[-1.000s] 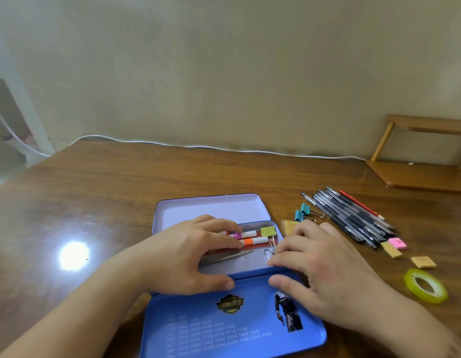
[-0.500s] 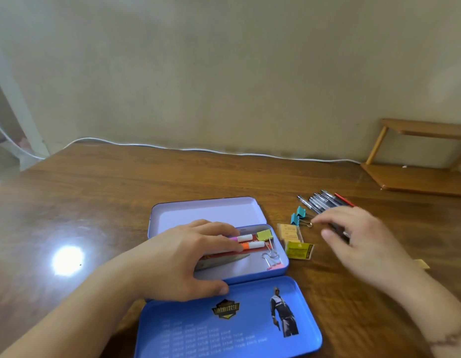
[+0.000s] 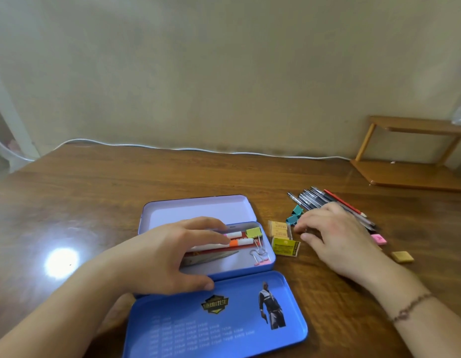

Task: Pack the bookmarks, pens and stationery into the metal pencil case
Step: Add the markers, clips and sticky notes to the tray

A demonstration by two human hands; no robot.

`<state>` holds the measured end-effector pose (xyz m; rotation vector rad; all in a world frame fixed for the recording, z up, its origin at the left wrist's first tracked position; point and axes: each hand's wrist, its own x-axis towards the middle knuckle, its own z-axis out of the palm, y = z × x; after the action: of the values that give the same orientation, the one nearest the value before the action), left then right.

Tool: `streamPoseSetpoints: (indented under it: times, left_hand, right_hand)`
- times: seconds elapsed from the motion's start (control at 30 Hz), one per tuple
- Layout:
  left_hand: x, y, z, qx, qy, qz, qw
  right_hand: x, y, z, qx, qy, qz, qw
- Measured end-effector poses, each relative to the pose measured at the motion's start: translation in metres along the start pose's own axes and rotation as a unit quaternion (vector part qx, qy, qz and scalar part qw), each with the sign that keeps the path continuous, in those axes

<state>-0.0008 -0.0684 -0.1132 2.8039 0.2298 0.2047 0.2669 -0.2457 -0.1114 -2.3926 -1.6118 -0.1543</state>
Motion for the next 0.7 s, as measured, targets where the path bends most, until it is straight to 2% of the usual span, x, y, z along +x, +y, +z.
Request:
streamPoseSetpoints:
  times: [0.1,0.4,0.47,0.7]
  left_hand:
    - [0.000,0.003,0.000,0.009,0.007,0.000,1.000]
    - [0.005,0.018,0.000,0.005,0.053,0.025,0.998]
    - [0.005,0.020,-0.001,0.006,0.065,0.025,0.998]
    - [0.012,0.027,0.005,0.008,0.168,0.015,0.986]
  right_hand:
    - [0.001,-0.002,-0.001,0.015,0.015,0.027,0.999]
    - [-0.001,-0.007,-0.009,0.025,-0.043,0.063,0.997]
    - [-0.003,-0.008,-0.011,0.035,-0.035,0.067,0.997]
    - [-0.001,-0.010,-0.013,0.002,-0.021,0.103,0.994]
